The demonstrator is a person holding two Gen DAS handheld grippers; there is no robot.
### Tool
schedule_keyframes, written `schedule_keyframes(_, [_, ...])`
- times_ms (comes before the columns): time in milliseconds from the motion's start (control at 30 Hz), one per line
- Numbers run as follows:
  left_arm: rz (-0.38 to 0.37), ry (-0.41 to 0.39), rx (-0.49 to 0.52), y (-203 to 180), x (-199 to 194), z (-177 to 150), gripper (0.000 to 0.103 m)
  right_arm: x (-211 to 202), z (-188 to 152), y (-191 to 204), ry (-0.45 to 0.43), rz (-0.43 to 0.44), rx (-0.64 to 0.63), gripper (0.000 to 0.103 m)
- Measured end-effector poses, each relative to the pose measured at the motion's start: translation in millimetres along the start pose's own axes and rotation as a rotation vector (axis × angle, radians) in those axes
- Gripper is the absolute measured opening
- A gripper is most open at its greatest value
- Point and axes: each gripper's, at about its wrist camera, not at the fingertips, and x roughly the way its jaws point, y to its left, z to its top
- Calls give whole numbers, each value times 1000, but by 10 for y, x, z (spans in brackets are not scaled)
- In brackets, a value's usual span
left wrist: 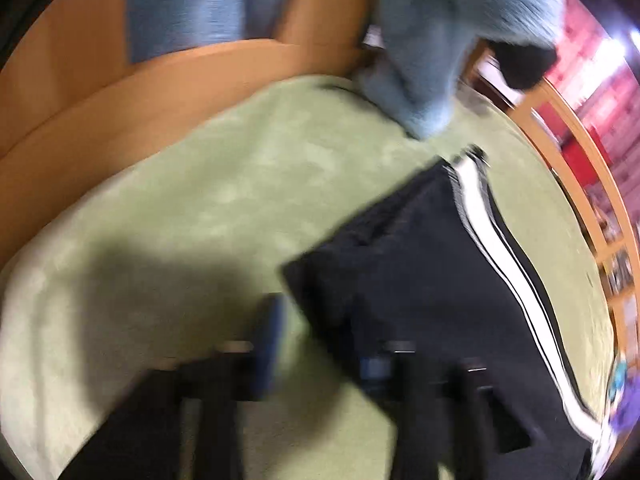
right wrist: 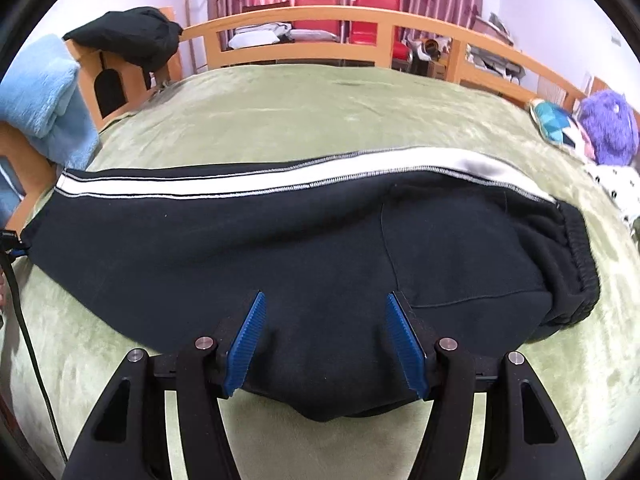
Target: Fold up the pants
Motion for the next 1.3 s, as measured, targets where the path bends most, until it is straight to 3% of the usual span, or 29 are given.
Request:
schedule_keyframes(33, [2,-22,-15,29,-40,-12,61,-24,-7,-2,-3,-2,-5,62])
schedule_keyframes(133, [-54,-26,22,-16,-53,-82,62,-46,-70,-43,8,-4,-15,62])
schedule_keyframes(200, [-26,0,66,-74,52,-130,62,-14,-167,-95,3,-47,-20,62])
schedule_keyframes(300, [-9,-24,109,-131,118,-148,62,126,-289,-280,20,-114,22,62])
schedule_keyframes(400, [-23,-48,117,-187,158,-129,63,422,-412,-441,118,-78,77,62])
schedule_keyframes(533, [-52,-60,89,-259,228,-75,64,601,-466,-619,138,-3,169,68])
schedule_keyframes(633, [-79,-70,88,-293,219,-45,26,520,-404,-745,142,42,207,65])
schedule_keyframes(700, [-124,-57,68,-271,163,-11,22,383,-377,-795,97,1,196,65])
schedule_keyframes(833, [-76,-49,82,-279,39,-44,25,177,-226,-891,24,-64,149,65])
schedule_keyframes(933, [100,-57,161,-378,-62,-96,49,156,-32,-893,1,-83,96,65])
schedule_keyframes(967, [163,-74,188,-399,-141,-128,52,139,21,-899,-6,-90,82,65])
schedule_keyframes(1000, [170,-91,210,-412,-213,-158,52,134,74,-886,-17,-84,73,65])
schedule_keyframes(1100, [125,-121,321,-565,-504,-280,52,124,137,-867,-32,-54,64,65])
schedule_keyframes(1233, [-15,-127,488,-1011,-788,-450,52,135,64,-771,-35,2,64,65])
schedule_keyframes(1300, [-26,-130,513,-1169,-836,-507,52,181,112,-661,-29,34,46,65])
